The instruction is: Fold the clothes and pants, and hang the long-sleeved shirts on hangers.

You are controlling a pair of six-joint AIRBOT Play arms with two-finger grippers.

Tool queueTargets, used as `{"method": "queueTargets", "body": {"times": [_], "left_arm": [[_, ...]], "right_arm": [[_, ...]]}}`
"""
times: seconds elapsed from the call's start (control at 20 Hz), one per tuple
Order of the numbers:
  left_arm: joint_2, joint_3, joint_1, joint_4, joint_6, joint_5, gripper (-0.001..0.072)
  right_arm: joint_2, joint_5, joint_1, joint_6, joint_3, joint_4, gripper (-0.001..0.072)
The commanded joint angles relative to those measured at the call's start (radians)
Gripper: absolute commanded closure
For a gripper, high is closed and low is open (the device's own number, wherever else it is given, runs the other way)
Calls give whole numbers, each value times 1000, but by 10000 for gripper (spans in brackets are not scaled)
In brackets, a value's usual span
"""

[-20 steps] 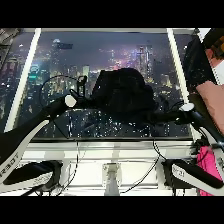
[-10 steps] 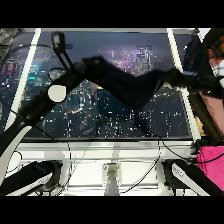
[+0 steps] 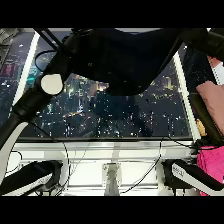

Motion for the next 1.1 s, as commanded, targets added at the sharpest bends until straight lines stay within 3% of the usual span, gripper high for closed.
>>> {"method": "queueTargets", "body": {"times": [0.0,0.1,0.2,0.6,0.9,1.05], "left_arm": [[-79,10,-7,1,-21,123,693],[-142,30,-7,2,-72,180,693],[-200,66,-3,2,-149,178,694],[-375,270,3,2,-150,51,694],[-380,276,46,107,-150,-69,694],[-379,290,58,107,-150,-74,693]], "right_arm": [[-66,-159,16,-3,34,7,697],[-112,-315,57,-42,35,12,698],[-161,-420,92,-149,82,8,698],[-400,-378,93,-164,535,-80,699],[-456,-280,93,-165,557,-158,699],[-459,-411,93,-164,558,-142,699]]}}
